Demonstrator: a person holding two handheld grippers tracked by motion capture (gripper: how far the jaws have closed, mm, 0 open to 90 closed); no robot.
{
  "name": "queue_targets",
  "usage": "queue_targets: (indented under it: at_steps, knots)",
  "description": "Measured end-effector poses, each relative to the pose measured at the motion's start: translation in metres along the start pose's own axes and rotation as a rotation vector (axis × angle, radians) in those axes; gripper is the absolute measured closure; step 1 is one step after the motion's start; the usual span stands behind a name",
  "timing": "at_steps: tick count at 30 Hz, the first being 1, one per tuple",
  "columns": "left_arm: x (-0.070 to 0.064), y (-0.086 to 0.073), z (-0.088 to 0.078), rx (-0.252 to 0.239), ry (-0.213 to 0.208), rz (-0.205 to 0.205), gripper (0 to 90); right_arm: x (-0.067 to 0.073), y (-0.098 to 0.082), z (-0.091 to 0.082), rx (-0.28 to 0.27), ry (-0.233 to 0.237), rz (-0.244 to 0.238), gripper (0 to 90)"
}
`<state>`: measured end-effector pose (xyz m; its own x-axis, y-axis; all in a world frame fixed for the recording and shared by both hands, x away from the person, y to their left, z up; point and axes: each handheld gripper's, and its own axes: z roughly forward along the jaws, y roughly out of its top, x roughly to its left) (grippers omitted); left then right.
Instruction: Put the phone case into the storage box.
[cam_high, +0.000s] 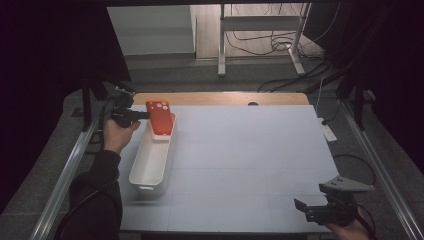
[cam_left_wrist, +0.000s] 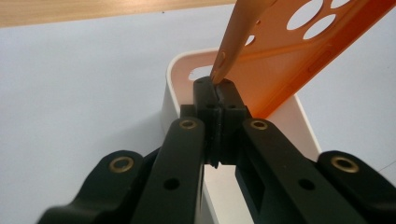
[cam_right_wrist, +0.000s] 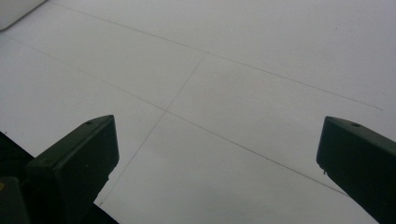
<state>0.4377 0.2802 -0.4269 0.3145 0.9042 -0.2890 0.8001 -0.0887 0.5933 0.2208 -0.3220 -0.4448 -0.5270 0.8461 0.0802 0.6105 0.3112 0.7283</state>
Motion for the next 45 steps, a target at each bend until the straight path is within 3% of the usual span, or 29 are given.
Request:
queue_targets:
  at_steps: [25,31,36,39,45]
  knots:
    - [0.000,-0.004,0.023,0.057,0.037,-0.009,89.3,0.000,0.000,0.001,0.006,0.005,-0.007,0.0]
    - [0.000,-0.003,0.027,0.055,0.040,-0.027,88.4,0.000,0.000,0.001,0.009,0.006,-0.007,0.0]
    - [-0.001,-0.001,0.028,0.020,0.019,-0.030,79.6,0.000,0.000,0.001,0.010,0.008,-0.008,0.0]
    - [-0.003,-0.001,0.026,-0.003,0.012,-0.010,71.2,0.000,0.000,0.001,0.011,0.009,-0.007,0.0]
    - [-0.006,-0.002,0.023,-0.042,-0.001,0.018,62.5,0.000,0.000,0.001,0.010,0.008,-0.007,0.0]
